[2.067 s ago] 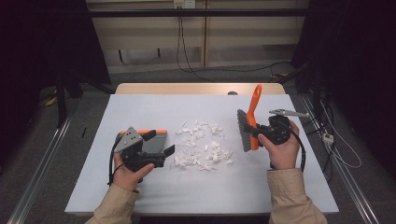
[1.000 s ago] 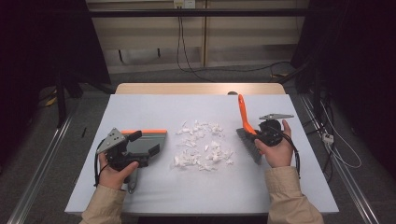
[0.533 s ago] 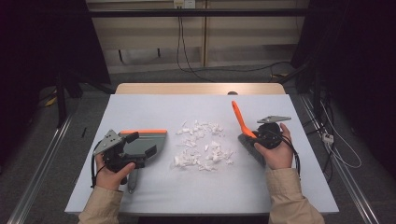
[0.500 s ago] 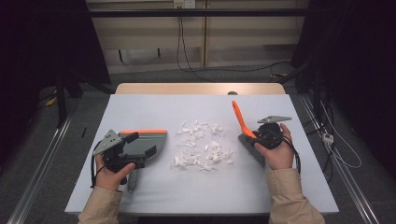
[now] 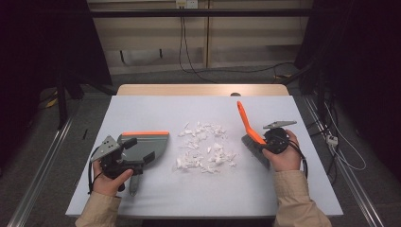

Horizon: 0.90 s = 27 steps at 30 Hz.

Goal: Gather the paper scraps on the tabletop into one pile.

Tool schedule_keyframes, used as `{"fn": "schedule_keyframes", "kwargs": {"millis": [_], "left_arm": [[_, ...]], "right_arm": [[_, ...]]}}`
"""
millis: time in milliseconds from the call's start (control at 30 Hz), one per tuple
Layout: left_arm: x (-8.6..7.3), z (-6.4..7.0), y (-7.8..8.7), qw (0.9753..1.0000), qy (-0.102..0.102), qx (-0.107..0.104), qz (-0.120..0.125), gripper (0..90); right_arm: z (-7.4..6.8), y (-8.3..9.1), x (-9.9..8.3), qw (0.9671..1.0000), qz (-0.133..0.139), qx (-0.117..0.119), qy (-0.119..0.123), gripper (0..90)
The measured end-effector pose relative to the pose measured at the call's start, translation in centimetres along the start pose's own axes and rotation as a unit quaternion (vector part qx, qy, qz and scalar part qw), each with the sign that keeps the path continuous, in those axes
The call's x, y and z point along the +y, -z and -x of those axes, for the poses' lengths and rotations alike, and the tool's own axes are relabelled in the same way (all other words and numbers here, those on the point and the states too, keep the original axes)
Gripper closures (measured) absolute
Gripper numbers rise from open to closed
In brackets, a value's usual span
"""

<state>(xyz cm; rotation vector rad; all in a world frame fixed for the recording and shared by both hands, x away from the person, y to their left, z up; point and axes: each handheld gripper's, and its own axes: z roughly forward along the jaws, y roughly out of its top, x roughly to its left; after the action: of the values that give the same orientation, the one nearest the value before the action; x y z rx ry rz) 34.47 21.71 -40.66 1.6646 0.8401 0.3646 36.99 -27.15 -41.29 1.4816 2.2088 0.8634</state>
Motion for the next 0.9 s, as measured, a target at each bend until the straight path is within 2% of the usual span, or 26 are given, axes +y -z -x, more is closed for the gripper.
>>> {"fn": "schedule_keyframes", "kwargs": {"millis": [133,233,300,367,400,467,533,567,667,800,867,900], "left_arm": [[-0.1,-0.1,0.2,1.0000,0.000,0.001,-0.001,5.4],[0.0,-0.3,0.4,1.0000,0.003,0.003,0.004,5.4],[0.0,-0.5,0.6,1.0000,0.005,0.004,0.005,5.4],[-0.1,-0.6,0.6,0.9999,0.008,0.004,0.006,5.4],[-0.1,-0.7,0.6,1.0000,0.007,0.005,0.005,5.4],[-0.2,-0.8,0.6,0.9999,0.012,0.006,0.006,5.4],[-0.3,-0.9,0.6,0.9999,0.012,0.008,0.004,5.4],[-0.4,-0.9,0.6,0.9999,0.012,0.009,0.003,5.4],[-0.3,-0.8,0.8,0.9999,0.004,0.012,0.001,5.4],[-0.3,-0.9,0.9,0.9999,0.004,0.012,0.003,5.5],[-0.5,-0.9,0.8,0.9999,0.010,0.009,0.000,5.4],[-0.5,-1.0,0.7,0.9999,0.008,0.010,-0.003,5.4]], "right_arm": [[0.0,-0.1,0.0,1.0000,0.004,0.002,-0.002,71.8],[0.4,-0.1,-0.1,0.9995,0.015,0.016,-0.022,71.8],[0.8,-0.2,0.1,0.9981,0.034,0.033,-0.040,71.9],[1.1,-0.1,0.7,0.9961,0.063,0.048,-0.040,71.9],[1.0,-0.1,1.1,0.9956,0.073,0.048,-0.036,71.9],[0.5,-0.2,2.5,0.9949,0.091,0.042,-0.009,71.9],[0.2,-0.8,3.9,0.9944,0.095,0.045,0.017,71.8],[0.0,-1.4,4.9,0.9936,0.099,0.044,0.033,71.8],[-0.2,-3.4,6.8,0.9919,0.105,0.043,0.057,71.9],[-0.7,-6.0,8.2,0.9909,0.103,0.035,0.080,71.9],[-0.9,-7.1,8.8,0.9900,0.103,0.042,0.087,71.9],[-1.2,-7.5,9.2,0.9886,0.107,0.032,0.101,71.8]]}}
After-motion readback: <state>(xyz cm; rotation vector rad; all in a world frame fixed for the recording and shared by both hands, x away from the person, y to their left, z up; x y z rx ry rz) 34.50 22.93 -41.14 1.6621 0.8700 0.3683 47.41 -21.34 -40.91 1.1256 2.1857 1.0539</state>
